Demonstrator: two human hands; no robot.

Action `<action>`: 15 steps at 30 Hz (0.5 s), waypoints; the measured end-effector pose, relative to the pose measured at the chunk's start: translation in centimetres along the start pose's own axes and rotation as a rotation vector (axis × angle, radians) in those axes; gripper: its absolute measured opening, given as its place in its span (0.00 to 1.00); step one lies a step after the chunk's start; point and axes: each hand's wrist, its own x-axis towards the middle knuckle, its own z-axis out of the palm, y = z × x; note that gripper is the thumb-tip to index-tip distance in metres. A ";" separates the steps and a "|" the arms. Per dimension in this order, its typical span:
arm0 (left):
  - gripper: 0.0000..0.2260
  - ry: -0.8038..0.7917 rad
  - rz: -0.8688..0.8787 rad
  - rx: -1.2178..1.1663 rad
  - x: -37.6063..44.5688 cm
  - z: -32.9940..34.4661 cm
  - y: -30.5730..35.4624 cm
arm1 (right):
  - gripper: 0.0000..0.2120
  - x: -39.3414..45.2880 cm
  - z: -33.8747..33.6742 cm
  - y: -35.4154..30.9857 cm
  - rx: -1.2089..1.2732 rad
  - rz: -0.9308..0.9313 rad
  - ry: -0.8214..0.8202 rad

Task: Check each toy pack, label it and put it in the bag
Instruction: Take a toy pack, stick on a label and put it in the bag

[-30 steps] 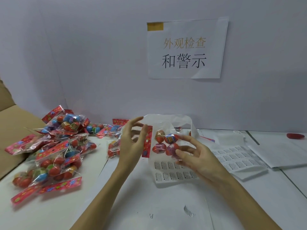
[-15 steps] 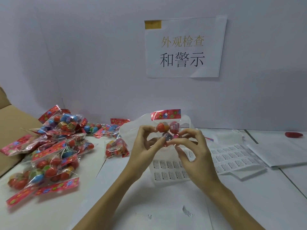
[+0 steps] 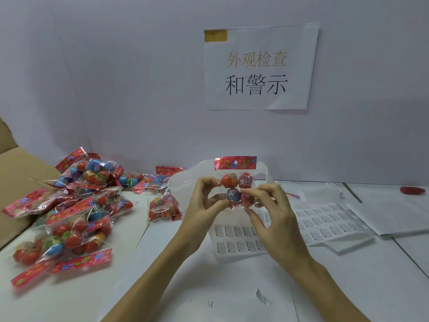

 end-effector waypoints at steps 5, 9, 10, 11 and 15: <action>0.13 -0.048 0.070 -0.104 0.2 -0.2 0.2 | 0.18 0.2 0.3 0.2 0.224 0.114 0.003; 0.12 -0.050 0.386 0.347 0.4 -0.3 -0.4 | 0.17 0.4 0.3 0.7 0.825 0.509 -0.166; 0.15 -0.033 0.472 0.496 0.4 -0.3 -0.8 | 0.17 0.4 0.2 0.8 1.003 0.582 -0.229; 0.17 -0.016 0.524 0.597 0.4 -0.2 -1.1 | 0.19 0.4 0.2 0.8 1.159 0.638 -0.286; 0.16 0.007 0.555 0.628 0.0 0.0 -1.1 | 0.20 0.5 0.7 0.7 1.272 0.721 -0.269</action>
